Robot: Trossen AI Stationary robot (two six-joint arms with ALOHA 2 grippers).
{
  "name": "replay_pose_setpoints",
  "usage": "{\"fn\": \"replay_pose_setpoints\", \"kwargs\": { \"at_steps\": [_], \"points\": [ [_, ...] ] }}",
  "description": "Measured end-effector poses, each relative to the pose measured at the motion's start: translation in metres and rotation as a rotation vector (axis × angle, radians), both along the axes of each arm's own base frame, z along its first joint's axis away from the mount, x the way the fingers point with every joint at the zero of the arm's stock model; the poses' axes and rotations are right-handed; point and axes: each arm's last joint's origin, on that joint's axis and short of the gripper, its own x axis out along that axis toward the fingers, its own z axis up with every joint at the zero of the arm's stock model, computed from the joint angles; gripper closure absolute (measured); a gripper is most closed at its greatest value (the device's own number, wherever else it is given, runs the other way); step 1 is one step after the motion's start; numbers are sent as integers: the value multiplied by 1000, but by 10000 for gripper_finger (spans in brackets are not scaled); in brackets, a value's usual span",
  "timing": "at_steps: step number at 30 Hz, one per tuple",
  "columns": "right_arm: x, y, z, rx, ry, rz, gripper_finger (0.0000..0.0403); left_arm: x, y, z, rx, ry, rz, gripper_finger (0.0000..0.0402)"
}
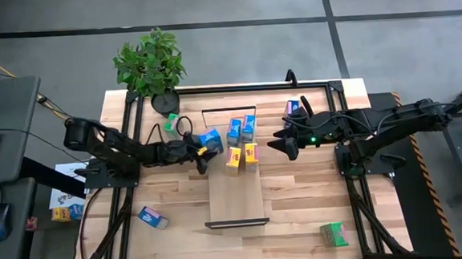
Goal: Stack cereal on shelf
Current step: Put the light blue cereal box on the shelf aligned with the other light blue cereal boxes
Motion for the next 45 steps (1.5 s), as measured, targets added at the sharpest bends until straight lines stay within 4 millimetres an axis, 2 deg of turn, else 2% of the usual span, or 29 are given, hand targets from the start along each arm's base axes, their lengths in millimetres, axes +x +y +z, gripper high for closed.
{"fn": "replay_pose_setpoints", "kwargs": {
  "at_steps": [5,11,20,41,45],
  "points": [
    [0,0,0,-1,0,0,123,-7,3,9,-3,40,-25,163],
    [0,0,0,-1,0,0,123,-10,3,23,-9,-14,-41,163],
    [0,0,0,-14,2,7,123,-12,3,34,-12,-62,-57,163],
    [0,0,0,-23,3,12,123,-42,0,97,16,-341,-102,163],
    [0,0,0,-24,4,11,123,-50,-5,117,-24,-367,-224,168]
  ]
}}
